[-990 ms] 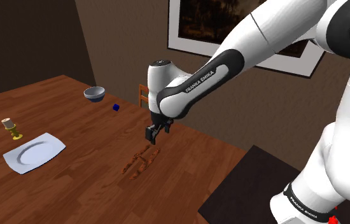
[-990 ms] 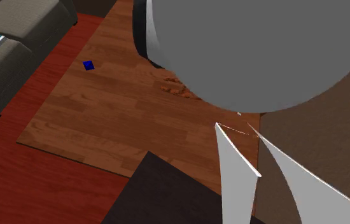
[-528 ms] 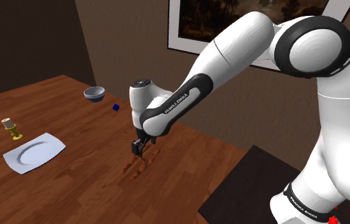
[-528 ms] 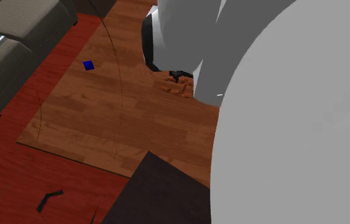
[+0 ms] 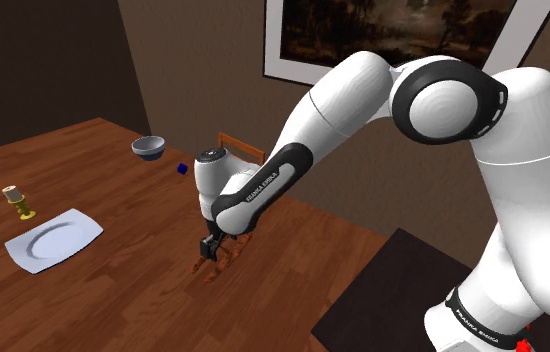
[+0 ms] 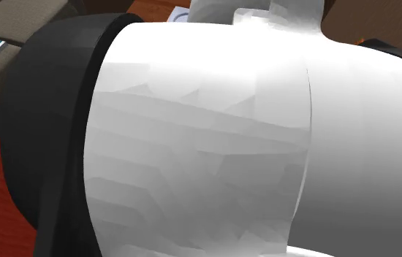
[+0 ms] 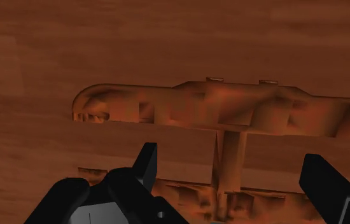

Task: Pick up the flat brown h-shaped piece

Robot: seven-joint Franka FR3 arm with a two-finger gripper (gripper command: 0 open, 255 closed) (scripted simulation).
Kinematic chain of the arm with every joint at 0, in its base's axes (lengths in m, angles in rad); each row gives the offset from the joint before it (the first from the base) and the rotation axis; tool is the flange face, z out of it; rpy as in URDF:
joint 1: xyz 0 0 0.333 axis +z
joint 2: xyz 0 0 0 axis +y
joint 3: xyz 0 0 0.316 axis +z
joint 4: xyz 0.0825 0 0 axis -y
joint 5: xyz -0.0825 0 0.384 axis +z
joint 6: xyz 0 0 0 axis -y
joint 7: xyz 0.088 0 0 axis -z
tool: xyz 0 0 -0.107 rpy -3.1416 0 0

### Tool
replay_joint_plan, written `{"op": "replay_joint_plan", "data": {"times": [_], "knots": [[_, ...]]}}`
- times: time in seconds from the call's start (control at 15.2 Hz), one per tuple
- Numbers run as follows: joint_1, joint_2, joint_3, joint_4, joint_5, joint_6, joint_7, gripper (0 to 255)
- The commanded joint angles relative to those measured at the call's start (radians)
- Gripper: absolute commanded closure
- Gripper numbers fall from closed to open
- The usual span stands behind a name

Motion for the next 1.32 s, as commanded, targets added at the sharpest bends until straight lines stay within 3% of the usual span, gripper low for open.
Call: {"op": "replay_joint_plan", "data": {"times": [0.0, 0.13, 0.2, 0.79, 1.25], "knots": [[0.004, 0.023, -0.004, 0.009, -0.004, 0.015, 0.004, 0], [0.005, 0.030, -0.005, 0.011, -0.005, 0.019, 0.005, 0], [0.004, 0.030, -0.005, 0.010, -0.005, 0.020, 0.004, 255], [0.005, 0.030, -0.005, 0.011, -0.005, 0.019, 0.005, 255], [-0.005, -0.045, 0.008, -0.006, 0.009, -0.039, -0.006, 255]]}}
